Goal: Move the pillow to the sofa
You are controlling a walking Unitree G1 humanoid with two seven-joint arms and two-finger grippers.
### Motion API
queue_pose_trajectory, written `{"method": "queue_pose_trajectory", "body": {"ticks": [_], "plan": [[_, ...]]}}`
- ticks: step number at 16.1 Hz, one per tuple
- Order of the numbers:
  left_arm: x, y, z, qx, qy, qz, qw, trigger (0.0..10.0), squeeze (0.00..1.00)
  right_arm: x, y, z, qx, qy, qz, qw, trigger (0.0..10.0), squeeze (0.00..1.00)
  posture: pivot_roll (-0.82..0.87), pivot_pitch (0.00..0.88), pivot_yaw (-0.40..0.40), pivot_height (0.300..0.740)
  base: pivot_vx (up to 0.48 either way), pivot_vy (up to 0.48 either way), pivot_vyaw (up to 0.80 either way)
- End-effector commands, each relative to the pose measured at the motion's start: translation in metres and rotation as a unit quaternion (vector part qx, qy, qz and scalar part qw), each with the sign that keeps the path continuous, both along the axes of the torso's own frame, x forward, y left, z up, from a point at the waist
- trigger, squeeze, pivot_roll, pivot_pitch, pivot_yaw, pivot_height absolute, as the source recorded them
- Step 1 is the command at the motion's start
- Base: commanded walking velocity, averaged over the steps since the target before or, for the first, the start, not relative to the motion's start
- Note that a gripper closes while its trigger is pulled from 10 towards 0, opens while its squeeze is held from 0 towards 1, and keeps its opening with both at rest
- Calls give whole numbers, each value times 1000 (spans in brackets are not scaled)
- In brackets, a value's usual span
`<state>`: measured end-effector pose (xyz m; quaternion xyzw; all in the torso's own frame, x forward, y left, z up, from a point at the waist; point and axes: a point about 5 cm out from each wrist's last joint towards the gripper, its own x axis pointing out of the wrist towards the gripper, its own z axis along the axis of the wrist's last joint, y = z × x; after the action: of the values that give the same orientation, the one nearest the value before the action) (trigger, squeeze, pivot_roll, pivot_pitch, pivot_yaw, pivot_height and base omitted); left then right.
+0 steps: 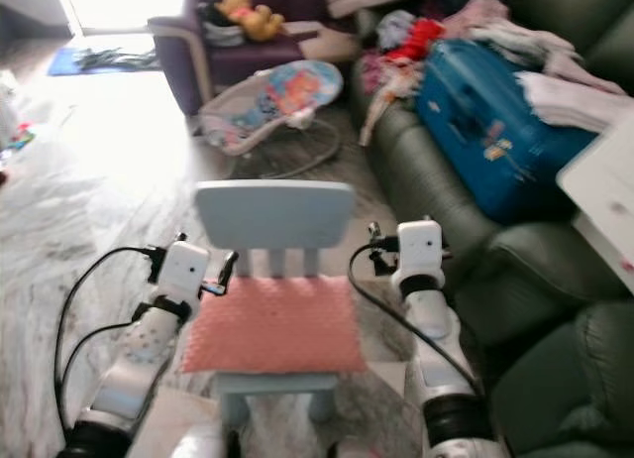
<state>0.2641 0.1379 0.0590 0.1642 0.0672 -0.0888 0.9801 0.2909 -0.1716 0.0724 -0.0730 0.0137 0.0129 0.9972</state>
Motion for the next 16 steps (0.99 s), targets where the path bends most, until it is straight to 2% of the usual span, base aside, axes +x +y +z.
{"method": "queue_pose_trajectory", "body": {"ticks": [1,7,10,11,14,16], "plan": [[2,-2,6,0,-14,-3,1000,10000,0,0,-3,0,-1,2,-3,1000,10000,0,11,0,-31,740,0,0,0],[2,-4,6,6,-11,-4,1000,10000,0,-1,-4,-1,-1,3,-5,1000,10000,0,13,0,-29,740,0,0,0],[2,-3,7,19,-16,13,1000,10000,0,0,-2,0,-12,-1,2,1000,10000,0,15,0,-26,740,0,0,0],[2,-4,6,12,-10,-2,1000,10000,0,-1,-2,0,-10,-2,1,1000,10000,0,16,0,-25,740,0,0,750],[3,-3,5,19,-10,3,1000,10000,0,0,-1,0,-11,-4,-2,1000,10000,0,17,0,-23,740,0,0,688],[2,-2,3,28,-4,-1,1000,10000,0,-2,-3,-2,2,2,-19,1000,10000,0,19,0,-20,740,0,0,0]]}}
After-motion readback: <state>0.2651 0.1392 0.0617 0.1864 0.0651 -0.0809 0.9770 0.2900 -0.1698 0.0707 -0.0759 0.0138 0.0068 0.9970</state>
